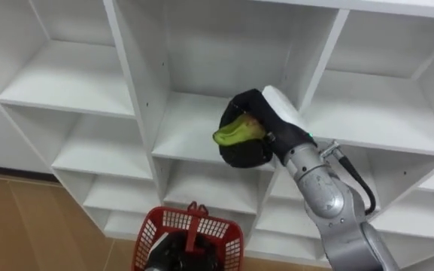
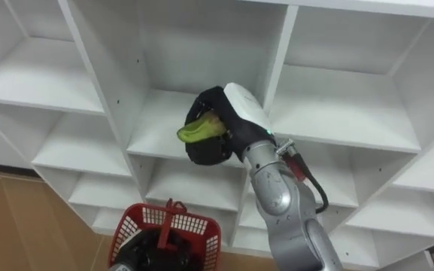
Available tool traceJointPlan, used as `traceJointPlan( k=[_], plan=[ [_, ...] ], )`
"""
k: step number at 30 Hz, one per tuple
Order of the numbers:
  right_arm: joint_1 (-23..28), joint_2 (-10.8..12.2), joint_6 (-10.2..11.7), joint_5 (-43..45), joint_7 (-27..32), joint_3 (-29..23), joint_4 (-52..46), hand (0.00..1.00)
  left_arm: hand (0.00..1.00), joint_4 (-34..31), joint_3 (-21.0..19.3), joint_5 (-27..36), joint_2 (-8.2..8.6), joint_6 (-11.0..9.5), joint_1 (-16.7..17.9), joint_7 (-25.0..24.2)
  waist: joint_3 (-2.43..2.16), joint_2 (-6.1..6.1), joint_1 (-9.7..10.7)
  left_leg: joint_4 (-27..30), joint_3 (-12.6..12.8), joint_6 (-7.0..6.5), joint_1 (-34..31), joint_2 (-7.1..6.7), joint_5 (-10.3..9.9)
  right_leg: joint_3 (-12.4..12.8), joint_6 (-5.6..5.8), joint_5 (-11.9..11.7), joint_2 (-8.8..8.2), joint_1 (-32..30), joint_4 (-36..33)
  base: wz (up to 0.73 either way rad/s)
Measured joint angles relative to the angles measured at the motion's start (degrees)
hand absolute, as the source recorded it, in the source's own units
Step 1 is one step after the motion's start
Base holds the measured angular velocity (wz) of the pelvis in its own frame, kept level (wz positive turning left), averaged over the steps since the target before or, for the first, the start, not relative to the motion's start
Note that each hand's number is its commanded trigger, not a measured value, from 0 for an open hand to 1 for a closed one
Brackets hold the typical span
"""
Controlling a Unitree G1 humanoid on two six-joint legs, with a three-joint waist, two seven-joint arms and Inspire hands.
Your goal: Collect fruits from the closet
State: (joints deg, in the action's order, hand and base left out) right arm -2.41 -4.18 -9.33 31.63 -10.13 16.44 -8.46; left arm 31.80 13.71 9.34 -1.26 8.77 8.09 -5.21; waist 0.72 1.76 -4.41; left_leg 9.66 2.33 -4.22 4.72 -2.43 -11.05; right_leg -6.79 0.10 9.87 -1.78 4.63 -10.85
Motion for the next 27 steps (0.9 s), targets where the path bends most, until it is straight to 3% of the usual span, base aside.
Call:
traceJointPlan(
  k=[9, 14, 27],
  plan=[
    [7.08, -0.94, -0.27, -0.33, -2.61, 0.01, -1.74, 1.00, 1.00, 0.20, 0.02, -0.06, -0.11, 0.01, -0.38, -0.43, 0.01, -0.02, 1.66, -0.20, 0.76, -0.06, -0.07, 0.04, -0.05, 0.87, 0.03, -0.01, 0.18, -0.36, 0.06, -0.03],
    [9.81, -1.99, -1.90, -0.83, -2.61, -0.67, -1.51, 1.00, 1.00, 1.04, 0.03, -0.10, -0.27, 0.19, -0.84, -0.19, 0.00, -0.13, 3.24, -0.31, 0.79, -0.05, -0.10, 0.17, -0.05, 1.33, 0.03, -0.02, 0.36, -0.79, -0.18, -0.05],
    [10.44, -1.97, -4.33, -2.18, -2.55, -1.07, 3.95, 1.00, 1.00, 0.77, 0.26, 0.09, -0.93, 1.21, -1.97, -0.19, -0.18, 0.58, 4.17, -0.44, 2.28, 0.17, 0.93, 0.72, -0.20, 2.18, -0.25, -0.18, 0.89, -0.86, -0.72, -0.05]
  ],
)
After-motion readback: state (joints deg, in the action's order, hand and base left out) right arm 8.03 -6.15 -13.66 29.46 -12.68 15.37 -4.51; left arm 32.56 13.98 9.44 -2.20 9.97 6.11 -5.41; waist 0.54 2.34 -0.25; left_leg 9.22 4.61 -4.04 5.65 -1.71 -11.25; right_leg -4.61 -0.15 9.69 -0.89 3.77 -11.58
